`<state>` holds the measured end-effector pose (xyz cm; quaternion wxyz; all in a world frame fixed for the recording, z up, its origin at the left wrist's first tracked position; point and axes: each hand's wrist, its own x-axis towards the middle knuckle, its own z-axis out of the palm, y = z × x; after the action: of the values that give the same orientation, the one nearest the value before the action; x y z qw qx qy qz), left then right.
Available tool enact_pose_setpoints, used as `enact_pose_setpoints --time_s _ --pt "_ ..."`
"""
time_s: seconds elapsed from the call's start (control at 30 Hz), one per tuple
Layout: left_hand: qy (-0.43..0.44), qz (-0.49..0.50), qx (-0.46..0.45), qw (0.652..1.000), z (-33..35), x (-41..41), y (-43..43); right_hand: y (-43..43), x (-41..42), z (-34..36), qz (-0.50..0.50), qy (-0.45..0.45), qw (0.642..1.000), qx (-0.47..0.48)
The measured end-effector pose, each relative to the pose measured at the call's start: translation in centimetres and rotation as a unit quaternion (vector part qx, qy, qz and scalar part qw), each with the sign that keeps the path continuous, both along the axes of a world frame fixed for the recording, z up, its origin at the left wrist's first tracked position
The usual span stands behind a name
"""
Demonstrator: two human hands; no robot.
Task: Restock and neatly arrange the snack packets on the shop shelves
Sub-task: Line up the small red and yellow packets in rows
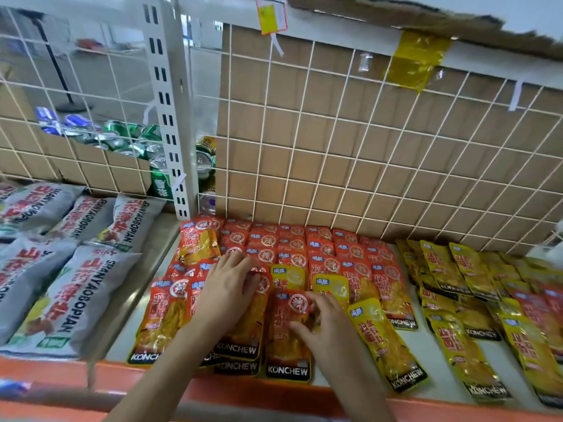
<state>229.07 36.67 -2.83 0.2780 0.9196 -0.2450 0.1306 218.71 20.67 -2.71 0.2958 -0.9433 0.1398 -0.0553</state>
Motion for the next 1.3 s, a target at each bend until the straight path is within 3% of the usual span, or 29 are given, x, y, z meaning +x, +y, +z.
enact_pose_setpoints --time_s 0.13,0.27,0.53,0.87,1.07,1.3 --pt "-0.001 -0.028 0.002 1.000 0.5 0.3 -1.0 -1.7 -0.3 0.1 -0.025 -0.061 0.997 -0.045" --pt "0.028 -0.056 0.068 0.996 1.0 0.8 -2.9 -4.1 -0.2 1.0 -0.070 -0.094 0.988 -0.099" --pt "0.061 -0.053 0.145 0.986 0.7 1.4 -5.3 -6.3 1.2 1.1 -0.056 0.059 0.985 -0.154" --pt "0.133 -0.068 0.033 0.988 0.8 2.8 -5.5 -6.9 2.6 1.1 -0.088 0.050 0.995 0.010" --pt "0.164 -0.082 -0.018 0.983 1.2 4.0 -5.4 -7.6 3.0 1.2 -0.086 -0.047 0.991 0.092" --pt "0.145 -0.089 -0.159 0.972 2.2 5.4 -6.0 -8.0 3.5 1.6 -0.093 -0.110 0.971 0.192"
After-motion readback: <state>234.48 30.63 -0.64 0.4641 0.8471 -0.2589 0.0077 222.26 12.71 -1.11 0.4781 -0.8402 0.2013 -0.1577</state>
